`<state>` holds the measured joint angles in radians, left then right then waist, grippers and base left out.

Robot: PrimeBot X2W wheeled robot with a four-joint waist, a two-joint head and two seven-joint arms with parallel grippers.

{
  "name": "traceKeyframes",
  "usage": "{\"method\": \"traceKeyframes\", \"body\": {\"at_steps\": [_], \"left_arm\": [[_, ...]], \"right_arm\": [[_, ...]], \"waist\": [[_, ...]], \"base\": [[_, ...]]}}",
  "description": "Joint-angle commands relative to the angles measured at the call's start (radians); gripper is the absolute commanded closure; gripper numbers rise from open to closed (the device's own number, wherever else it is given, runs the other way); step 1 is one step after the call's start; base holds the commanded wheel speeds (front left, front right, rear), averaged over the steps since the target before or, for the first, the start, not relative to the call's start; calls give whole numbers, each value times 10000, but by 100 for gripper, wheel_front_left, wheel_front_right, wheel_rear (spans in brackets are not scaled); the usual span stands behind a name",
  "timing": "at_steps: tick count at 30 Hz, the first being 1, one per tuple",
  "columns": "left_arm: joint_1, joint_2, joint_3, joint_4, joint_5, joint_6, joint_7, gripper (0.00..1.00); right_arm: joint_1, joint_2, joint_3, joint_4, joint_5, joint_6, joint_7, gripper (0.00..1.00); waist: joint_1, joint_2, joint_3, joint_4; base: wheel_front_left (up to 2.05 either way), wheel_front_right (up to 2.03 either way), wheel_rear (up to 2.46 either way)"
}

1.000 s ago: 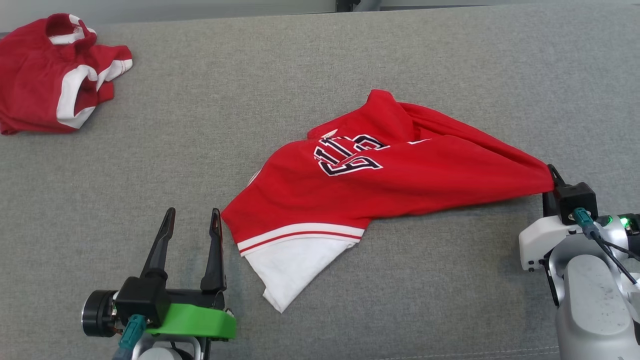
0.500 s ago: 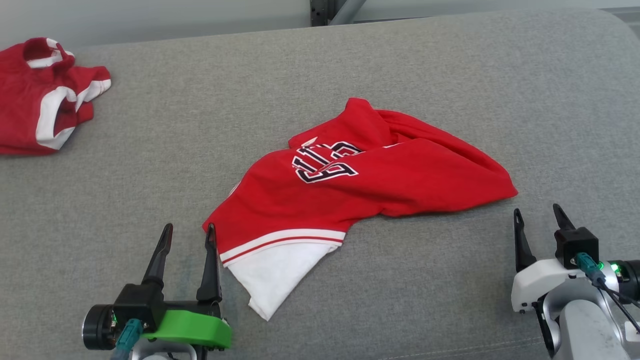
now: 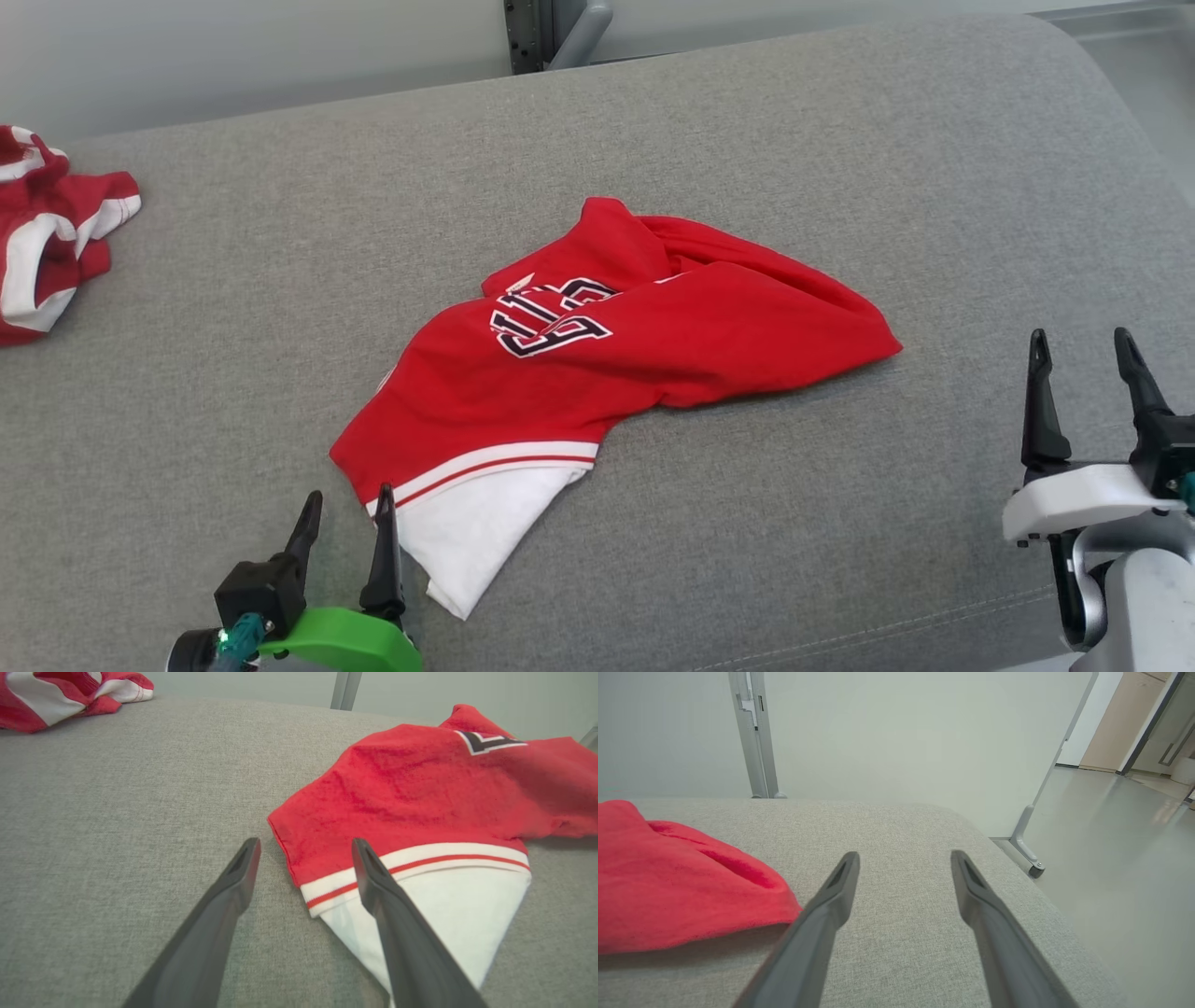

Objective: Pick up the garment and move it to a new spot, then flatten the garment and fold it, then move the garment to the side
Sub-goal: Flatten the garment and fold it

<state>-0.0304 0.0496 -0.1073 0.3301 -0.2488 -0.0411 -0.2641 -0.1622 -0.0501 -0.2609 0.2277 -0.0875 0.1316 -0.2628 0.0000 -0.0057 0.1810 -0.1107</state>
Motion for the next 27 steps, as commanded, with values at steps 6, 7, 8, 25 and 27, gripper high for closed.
{"method": "traceKeyframes", "body": {"at_steps": [6,7,8,25,27], "left_arm": [[-718,19,111,1421,-226,-120,1,0],[-815,19,137,1557,-241,-127,0,0],[-923,19,162,1689,-249,-142,0,0],[-1705,24,199,1598,426,-435,2,100],[-1471,21,270,950,572,-450,2,100]], "right_arm": [[95,-12,10,-828,135,-17,-37,0],[101,-12,1,-902,139,-17,-37,0],[111,-12,-9,-963,138,-17,-37,0],[140,-11,-80,-1218,312,-17,-37,0],[189,-11,-74,-1219,330,-17,-37,0]], "waist": [[0,57,50,-168],[0,57,72,-187],[0,57,92,-203],[0,57,145,-181],[0,57,74,-119]], "base": [[0,0,0],[0,0,0],[0,0,0],[0,0,0],[0,0,0]]}}
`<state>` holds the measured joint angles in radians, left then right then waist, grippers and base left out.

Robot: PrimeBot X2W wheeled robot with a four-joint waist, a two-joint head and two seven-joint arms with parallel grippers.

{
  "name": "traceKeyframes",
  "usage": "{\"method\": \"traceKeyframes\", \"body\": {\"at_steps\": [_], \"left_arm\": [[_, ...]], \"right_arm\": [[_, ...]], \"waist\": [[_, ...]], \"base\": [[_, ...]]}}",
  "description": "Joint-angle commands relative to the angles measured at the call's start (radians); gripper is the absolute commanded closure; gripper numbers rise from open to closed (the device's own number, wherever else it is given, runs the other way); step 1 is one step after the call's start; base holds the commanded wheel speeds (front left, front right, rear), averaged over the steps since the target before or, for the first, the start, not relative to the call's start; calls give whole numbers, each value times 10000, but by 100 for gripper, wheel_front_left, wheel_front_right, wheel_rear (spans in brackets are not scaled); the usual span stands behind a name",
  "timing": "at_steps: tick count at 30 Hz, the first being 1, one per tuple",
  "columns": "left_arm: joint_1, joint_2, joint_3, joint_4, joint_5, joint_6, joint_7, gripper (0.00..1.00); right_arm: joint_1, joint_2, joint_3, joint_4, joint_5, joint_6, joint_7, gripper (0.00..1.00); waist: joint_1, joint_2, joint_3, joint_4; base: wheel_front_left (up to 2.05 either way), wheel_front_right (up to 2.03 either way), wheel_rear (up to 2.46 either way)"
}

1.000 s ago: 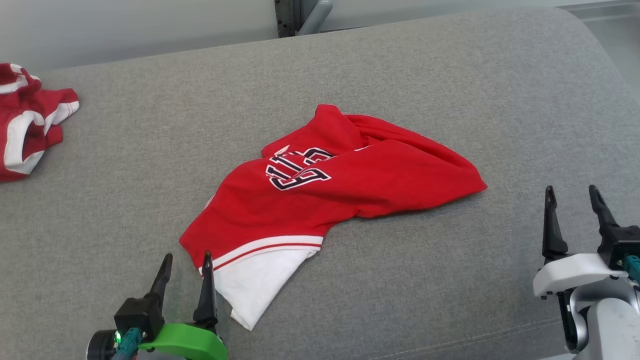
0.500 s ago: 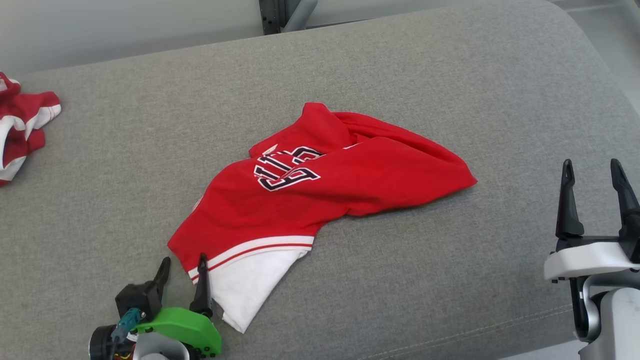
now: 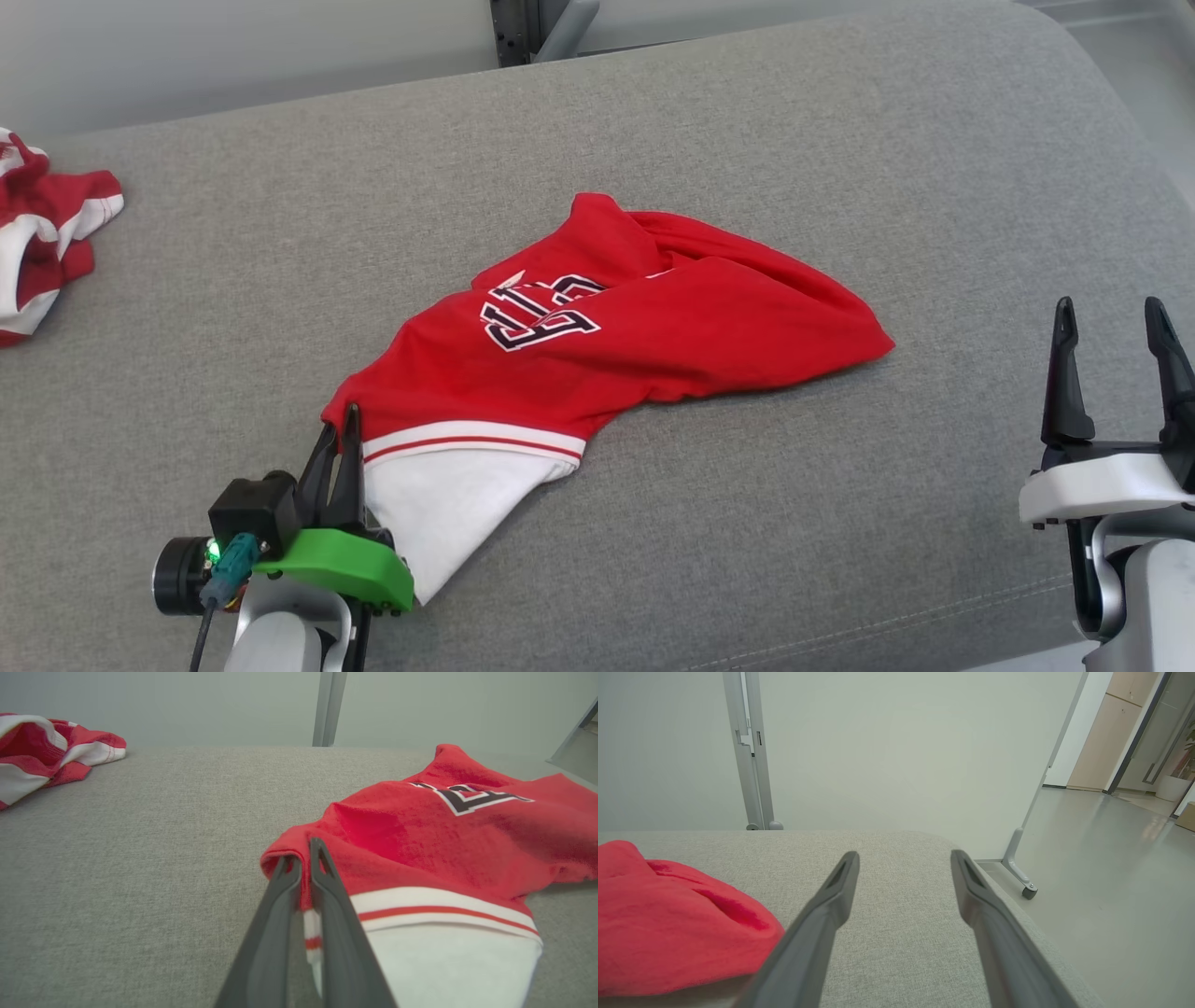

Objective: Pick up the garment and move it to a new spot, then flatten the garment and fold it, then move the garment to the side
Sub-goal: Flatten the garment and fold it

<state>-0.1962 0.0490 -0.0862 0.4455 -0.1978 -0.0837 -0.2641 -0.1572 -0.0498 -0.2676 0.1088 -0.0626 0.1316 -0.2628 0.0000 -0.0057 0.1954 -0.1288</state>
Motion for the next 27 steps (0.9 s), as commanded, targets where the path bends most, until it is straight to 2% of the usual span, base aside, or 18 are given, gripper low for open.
{"method": "traceKeyframes", "body": {"at_steps": [1,7,12,18,27], "left_arm": [[310,28,67,-530,182,-33,2,100],[1081,30,140,-2428,702,-92,2,100],[1439,45,252,-3090,844,-123,2,100],[583,322,305,-2427,1095,-210,2,100],[-1678,831,681,-392,1314,-164,2,100]], "right_arm": [[159,-16,-18,-29,77,-17,-37,0],[284,-15,-33,50,107,-17,-37,0],[273,-15,55,90,113,-17,-37,0],[49,-18,353,111,221,-17,-37,0],[-403,-15,522,9,360,-17,-37,0]], "waist": [[0,57,-106,97],[0,57,-373,335],[0,57,-463,412],[0,57,-247,218],[0,57,699,-628]], "base": [[0,0,0],[0,0,0],[0,0,0],[0,0,0],[0,0,0]]}}
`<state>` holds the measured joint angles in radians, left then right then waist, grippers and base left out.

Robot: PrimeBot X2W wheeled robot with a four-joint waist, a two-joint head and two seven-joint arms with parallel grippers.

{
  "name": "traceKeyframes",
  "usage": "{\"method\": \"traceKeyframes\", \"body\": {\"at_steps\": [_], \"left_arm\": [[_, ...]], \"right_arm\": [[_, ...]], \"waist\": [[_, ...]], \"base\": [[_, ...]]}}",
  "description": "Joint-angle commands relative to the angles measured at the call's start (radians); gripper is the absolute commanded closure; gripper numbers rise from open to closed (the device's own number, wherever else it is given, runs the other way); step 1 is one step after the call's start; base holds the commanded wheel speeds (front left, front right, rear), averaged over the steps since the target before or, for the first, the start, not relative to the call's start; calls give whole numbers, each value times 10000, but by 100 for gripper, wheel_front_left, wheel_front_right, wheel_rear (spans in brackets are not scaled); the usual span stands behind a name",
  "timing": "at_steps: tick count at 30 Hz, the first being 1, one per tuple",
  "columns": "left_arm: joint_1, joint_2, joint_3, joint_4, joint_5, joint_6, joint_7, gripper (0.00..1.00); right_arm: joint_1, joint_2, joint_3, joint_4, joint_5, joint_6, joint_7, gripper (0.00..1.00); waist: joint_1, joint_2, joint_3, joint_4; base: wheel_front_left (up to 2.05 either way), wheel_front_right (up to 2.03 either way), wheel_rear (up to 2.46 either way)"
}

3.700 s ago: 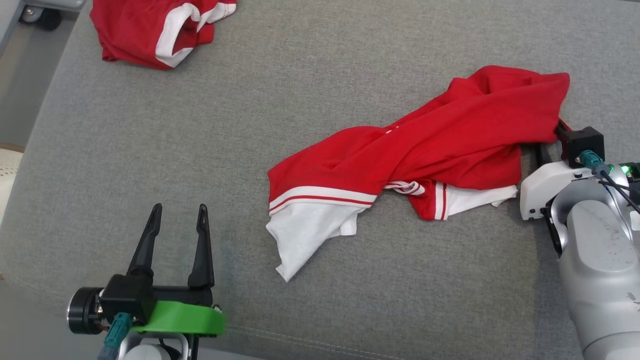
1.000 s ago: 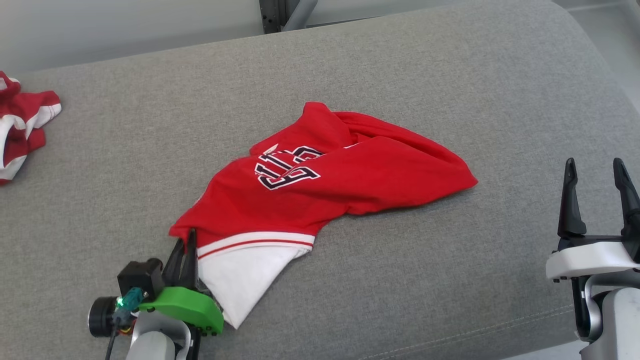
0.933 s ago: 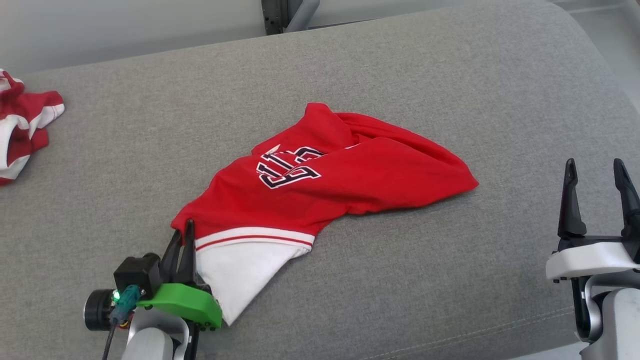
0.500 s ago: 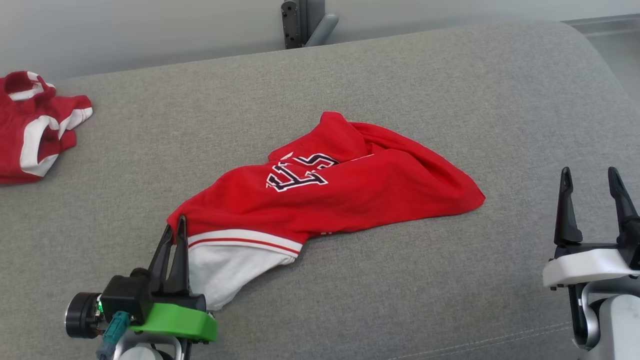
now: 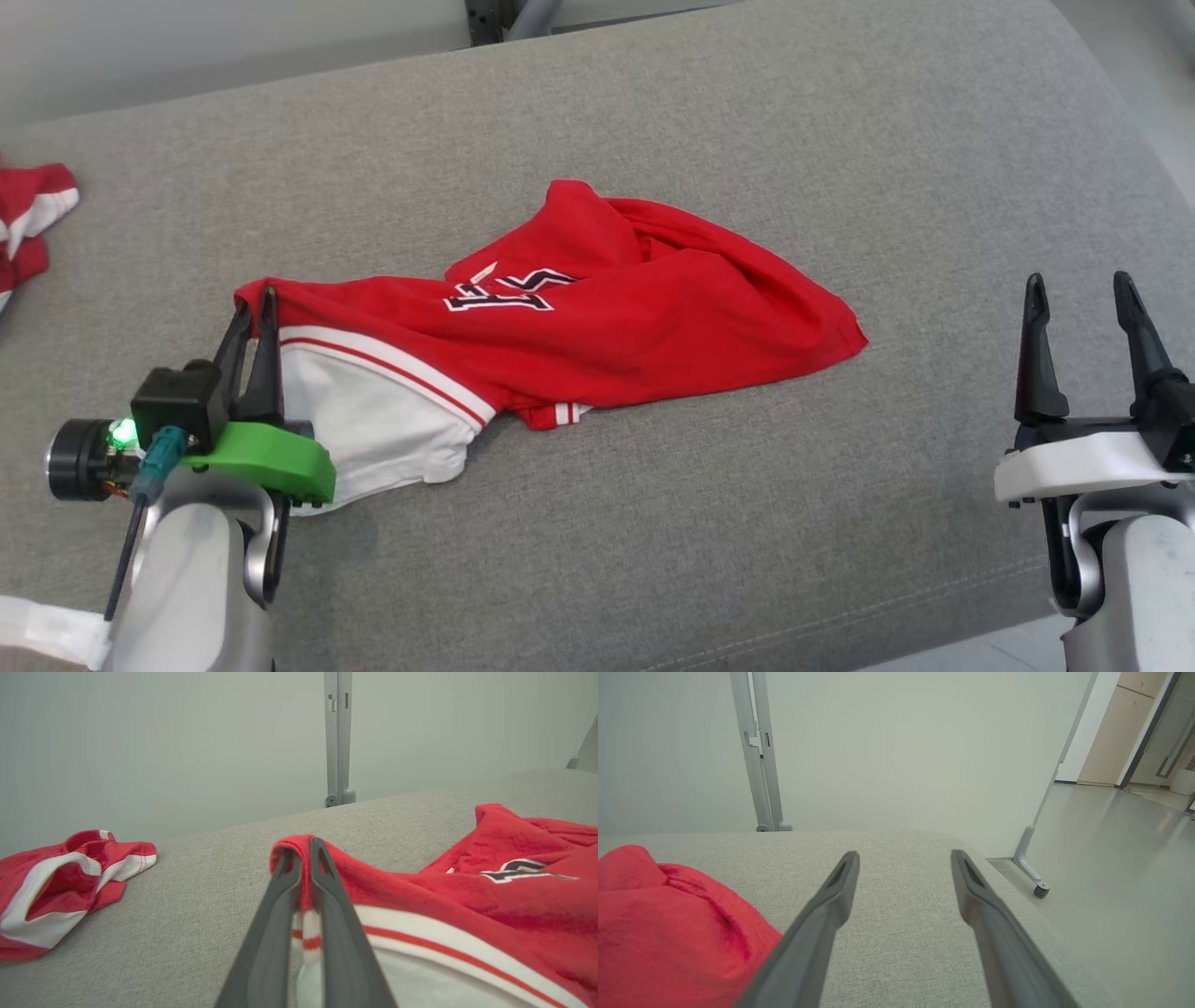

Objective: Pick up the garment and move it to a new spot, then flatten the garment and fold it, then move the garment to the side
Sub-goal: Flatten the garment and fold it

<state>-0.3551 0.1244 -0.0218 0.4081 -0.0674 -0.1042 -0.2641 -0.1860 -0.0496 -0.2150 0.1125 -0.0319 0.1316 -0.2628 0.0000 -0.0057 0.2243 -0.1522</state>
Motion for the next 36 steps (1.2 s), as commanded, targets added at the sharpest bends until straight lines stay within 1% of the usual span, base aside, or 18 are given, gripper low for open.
{"method": "traceKeyframes", "body": {"at_steps": [1,6,11,12,13,15,25,32,36], "left_arm": [[-278,144,85,237,31,50,2,100],[-1102,336,207,1027,112,81,2,100],[-1463,363,323,1283,117,112,2,100],[-1471,344,362,1272,80,117,2,89],[-1451,312,399,1228,42,119,2,63],[-1185,211,517,1051,-62,94,2,0],[-28,-207,804,134,-362,-31,2,0],[1091,-452,768,-562,-446,-100,2,0],[1759,-563,761,-839,-513,-127,2,0]], "right_arm": [[-164,-15,22,-47,76,-17,-37,0],[-349,-15,41,-144,277,-17,-37,0],[-439,-15,-32,-157,386,-17,-37,0],[-437,-15,-59,-148,406,-17,-37,0],[-435,-15,-95,-139,415,-17,-37,0],[-410,-15,-179,-90,441,-17,-37,0],[-338,-18,-83,-150,351,-17,-36,0],[-92,-18,245,-57,349,-17,-36,0],[109,-16,491,22,548,-17,-36,0]], "waist": [[0,57,521,-479],[0,57,1024,-771],[0,57,1229,-808],[0,57,1239,-785],[0,57,1238,-747],[0,57,1187,-599],[0,57,691,19],[0,57,-85,470],[0,57,-591,670]], "base": [[0,0,0],[0,0,0],[0,0,0],[0,0,0],[0,0,0],[0,0,0],[0,0,0],[0,0,0],[0,0,0]]}}
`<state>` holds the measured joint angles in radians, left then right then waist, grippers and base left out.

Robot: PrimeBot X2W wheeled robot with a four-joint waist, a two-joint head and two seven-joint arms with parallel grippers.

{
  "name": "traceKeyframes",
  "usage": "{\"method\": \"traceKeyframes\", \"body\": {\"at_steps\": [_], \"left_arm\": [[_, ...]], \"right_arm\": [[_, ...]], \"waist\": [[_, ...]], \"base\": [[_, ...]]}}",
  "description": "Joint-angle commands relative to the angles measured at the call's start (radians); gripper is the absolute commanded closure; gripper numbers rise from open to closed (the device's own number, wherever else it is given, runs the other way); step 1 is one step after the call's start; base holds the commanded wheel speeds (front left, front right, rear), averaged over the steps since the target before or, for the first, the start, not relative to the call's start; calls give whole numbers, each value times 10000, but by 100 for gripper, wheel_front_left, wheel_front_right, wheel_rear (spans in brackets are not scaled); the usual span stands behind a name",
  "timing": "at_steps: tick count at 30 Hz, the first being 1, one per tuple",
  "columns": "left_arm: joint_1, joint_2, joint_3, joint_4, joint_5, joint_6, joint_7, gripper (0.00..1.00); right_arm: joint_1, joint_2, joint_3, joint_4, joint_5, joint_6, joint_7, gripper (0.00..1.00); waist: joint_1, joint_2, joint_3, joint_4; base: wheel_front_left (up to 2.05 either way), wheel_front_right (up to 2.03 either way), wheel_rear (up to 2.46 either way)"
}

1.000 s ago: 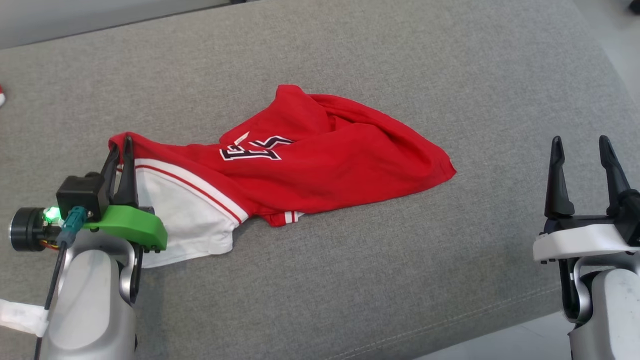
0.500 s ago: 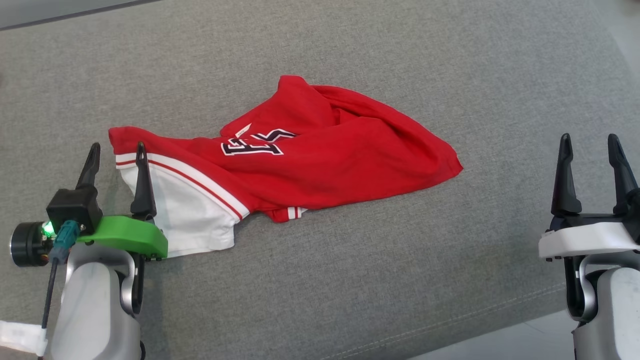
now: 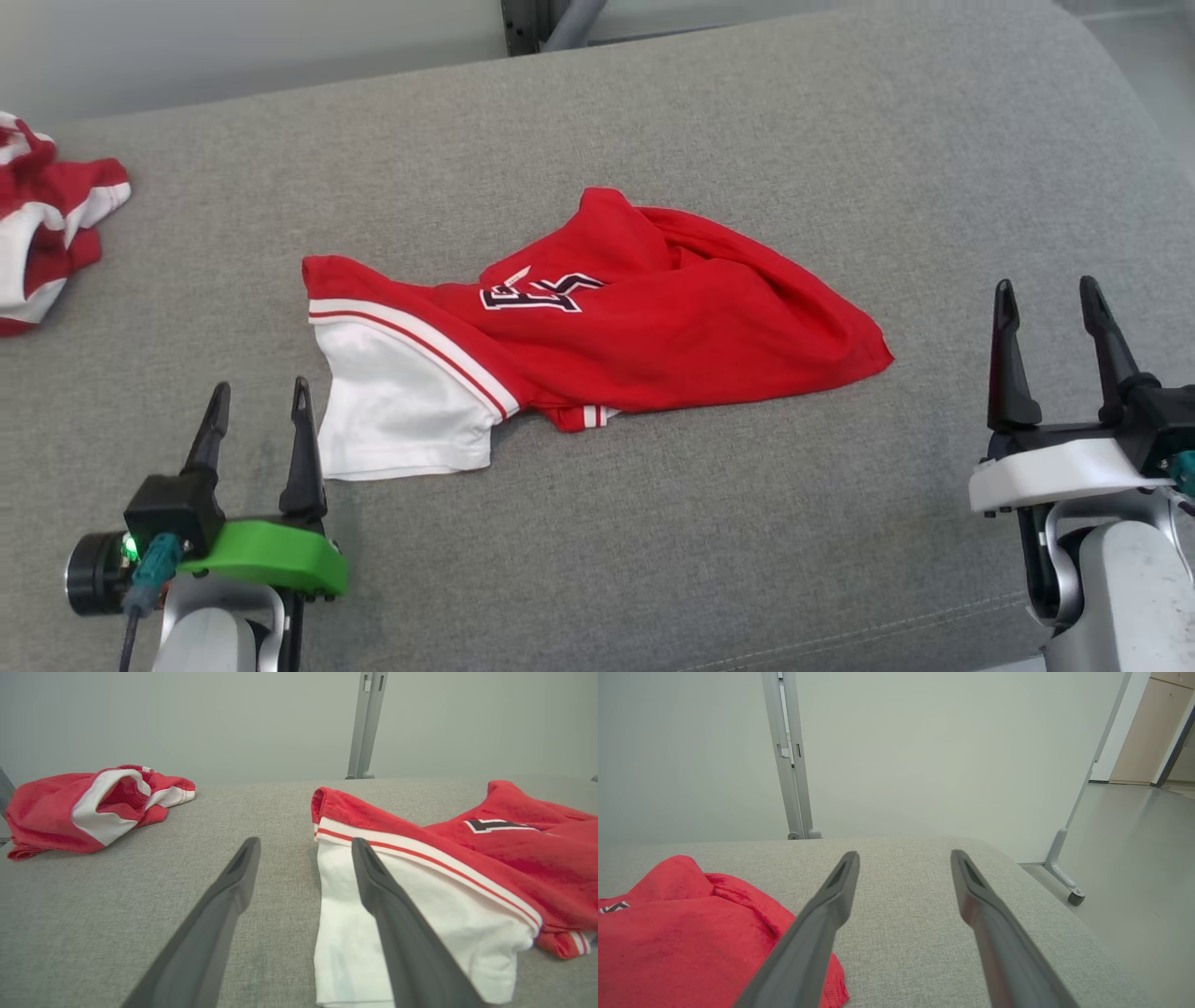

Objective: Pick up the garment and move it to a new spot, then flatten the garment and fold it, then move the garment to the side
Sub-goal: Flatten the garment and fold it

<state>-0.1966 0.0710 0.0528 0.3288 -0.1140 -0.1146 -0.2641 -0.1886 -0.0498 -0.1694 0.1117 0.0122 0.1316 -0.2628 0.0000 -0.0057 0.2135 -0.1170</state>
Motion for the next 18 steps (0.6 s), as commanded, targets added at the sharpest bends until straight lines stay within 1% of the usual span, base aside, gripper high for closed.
{"method": "traceKeyframes", "body": {"at_steps": [1,6,11,18], "left_arm": [[342,-56,19,-103,-64,-16,2,0],[1162,-147,6,-567,-253,121,2,0],[1891,-197,-189,-1173,-514,355,2,0],[2349,-202,-435,-1502,-1087,741,2,0]], "right_arm": [[195,-17,108,42,141,-17,-36,0],[564,-14,556,37,241,-17,-36,0],[914,-17,886,36,318,-17,-36,0],[1043,-16,1430,53,518,-17,-36,0]], "waist": [[0,57,-605,363],[0,57,-1091,511],[0,57,-1353,596],[0,57,-1554,625]], "base": [[0,0,0],[0,0,0],[0,0,0],[0,0,0]]}}
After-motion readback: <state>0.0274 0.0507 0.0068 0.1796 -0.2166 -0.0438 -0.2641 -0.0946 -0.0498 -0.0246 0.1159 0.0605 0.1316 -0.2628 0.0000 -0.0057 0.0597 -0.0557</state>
